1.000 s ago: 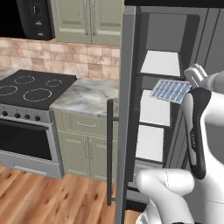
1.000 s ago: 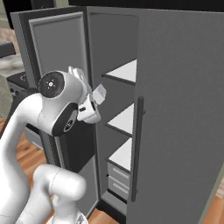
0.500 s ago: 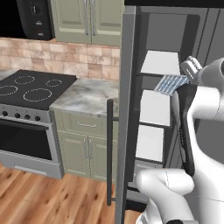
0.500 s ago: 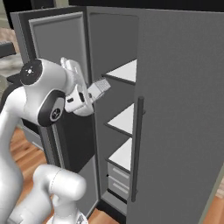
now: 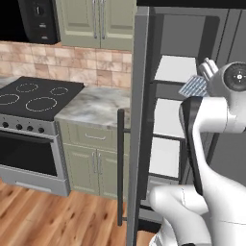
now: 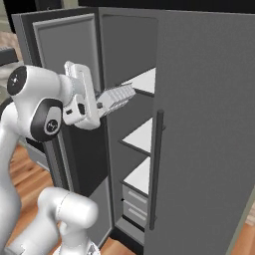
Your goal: The ice cube tray has been filled with water. Take the tray and place it in the freezer to make ice. Close the freezer door after placing the tray.
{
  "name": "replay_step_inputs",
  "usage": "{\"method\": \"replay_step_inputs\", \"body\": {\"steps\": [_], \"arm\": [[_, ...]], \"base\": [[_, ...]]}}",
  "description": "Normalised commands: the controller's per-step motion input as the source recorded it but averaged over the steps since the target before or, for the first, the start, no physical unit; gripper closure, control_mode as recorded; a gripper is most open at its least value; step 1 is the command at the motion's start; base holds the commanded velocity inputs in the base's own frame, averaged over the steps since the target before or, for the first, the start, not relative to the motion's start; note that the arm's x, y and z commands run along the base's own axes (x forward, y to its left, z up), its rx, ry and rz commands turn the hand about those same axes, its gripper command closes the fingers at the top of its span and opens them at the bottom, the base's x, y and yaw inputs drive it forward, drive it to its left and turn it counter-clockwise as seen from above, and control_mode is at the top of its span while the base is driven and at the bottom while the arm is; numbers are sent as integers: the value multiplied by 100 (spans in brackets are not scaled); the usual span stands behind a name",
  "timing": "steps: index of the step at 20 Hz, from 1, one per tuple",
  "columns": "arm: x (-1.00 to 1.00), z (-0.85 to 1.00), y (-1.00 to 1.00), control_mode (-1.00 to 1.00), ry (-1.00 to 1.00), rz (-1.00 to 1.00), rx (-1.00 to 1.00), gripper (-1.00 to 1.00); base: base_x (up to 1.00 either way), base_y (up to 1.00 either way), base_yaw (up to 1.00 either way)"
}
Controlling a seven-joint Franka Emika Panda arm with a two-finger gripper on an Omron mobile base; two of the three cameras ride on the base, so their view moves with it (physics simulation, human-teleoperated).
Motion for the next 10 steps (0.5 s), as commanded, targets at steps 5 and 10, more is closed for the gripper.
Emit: {"method": "replay_step_inputs", "body": {"steps": [5, 10], "arm": [[-17, 4, 0, -100, 0, -10, 13, 100], [-25, 0, 0, -100, 0, -5, 24, 100]], "base": [[0, 0, 0], [0, 0, 0]]}}
